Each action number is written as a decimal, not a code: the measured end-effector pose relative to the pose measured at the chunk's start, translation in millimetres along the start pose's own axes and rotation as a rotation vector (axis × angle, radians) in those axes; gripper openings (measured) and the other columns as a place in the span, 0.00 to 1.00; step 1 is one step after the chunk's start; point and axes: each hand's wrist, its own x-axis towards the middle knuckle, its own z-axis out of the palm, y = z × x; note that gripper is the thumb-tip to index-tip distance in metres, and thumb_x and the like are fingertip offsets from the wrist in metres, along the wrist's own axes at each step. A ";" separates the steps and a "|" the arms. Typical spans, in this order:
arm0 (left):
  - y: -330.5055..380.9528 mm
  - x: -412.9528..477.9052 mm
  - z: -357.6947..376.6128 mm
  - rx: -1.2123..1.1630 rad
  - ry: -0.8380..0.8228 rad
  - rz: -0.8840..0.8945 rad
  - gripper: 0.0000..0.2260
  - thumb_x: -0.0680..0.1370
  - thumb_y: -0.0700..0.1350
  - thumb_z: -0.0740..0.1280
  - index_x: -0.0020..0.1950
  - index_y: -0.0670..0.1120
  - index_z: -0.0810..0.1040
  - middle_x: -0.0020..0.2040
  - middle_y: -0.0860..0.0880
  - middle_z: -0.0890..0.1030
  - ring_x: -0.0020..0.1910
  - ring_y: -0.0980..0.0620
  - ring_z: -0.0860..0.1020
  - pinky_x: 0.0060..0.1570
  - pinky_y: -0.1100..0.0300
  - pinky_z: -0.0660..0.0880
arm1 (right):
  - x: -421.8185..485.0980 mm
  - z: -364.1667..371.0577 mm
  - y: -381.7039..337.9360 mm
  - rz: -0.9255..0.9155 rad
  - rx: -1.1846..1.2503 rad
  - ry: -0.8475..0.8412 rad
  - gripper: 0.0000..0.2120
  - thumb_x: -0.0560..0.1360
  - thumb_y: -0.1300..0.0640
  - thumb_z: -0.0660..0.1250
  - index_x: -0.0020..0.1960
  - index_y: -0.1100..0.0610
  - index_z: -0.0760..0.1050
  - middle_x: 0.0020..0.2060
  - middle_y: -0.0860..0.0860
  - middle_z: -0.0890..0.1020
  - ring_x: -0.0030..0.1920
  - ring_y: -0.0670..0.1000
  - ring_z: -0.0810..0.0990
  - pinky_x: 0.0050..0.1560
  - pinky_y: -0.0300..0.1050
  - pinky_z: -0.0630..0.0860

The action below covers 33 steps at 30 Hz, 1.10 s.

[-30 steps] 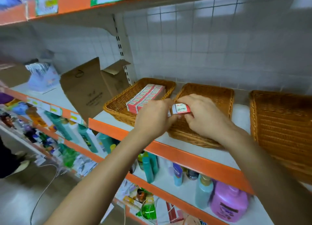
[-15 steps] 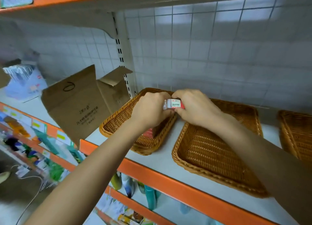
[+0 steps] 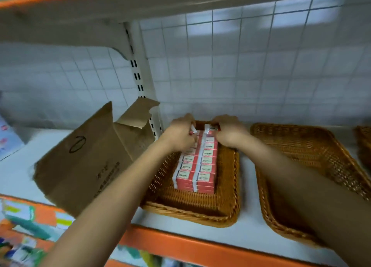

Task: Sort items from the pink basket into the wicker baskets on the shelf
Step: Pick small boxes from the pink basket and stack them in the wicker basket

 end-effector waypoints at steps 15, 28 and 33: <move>-29.9 40.5 28.0 -0.249 0.165 -0.004 0.17 0.77 0.39 0.65 0.65 0.48 0.70 0.63 0.45 0.67 0.58 0.47 0.73 0.49 0.63 0.68 | 18.4 35.1 -6.2 0.149 -0.044 0.035 0.13 0.77 0.52 0.62 0.58 0.56 0.77 0.54 0.52 0.80 0.53 0.54 0.78 0.56 0.49 0.75; -39.4 38.1 33.6 -0.707 0.180 0.096 0.13 0.75 0.44 0.70 0.58 0.51 0.73 0.53 0.55 0.78 0.48 0.59 0.77 0.43 0.69 0.74 | 13.6 37.2 0.3 0.083 0.281 0.232 0.26 0.75 0.52 0.68 0.71 0.49 0.65 0.64 0.51 0.75 0.62 0.51 0.75 0.58 0.40 0.66; -41.6 39.4 34.8 -0.727 0.154 0.100 0.14 0.75 0.42 0.70 0.58 0.51 0.73 0.54 0.54 0.79 0.52 0.56 0.78 0.47 0.66 0.75 | 12.9 36.2 1.6 0.049 0.164 0.255 0.18 0.77 0.53 0.64 0.66 0.54 0.72 0.62 0.51 0.77 0.62 0.52 0.74 0.56 0.36 0.62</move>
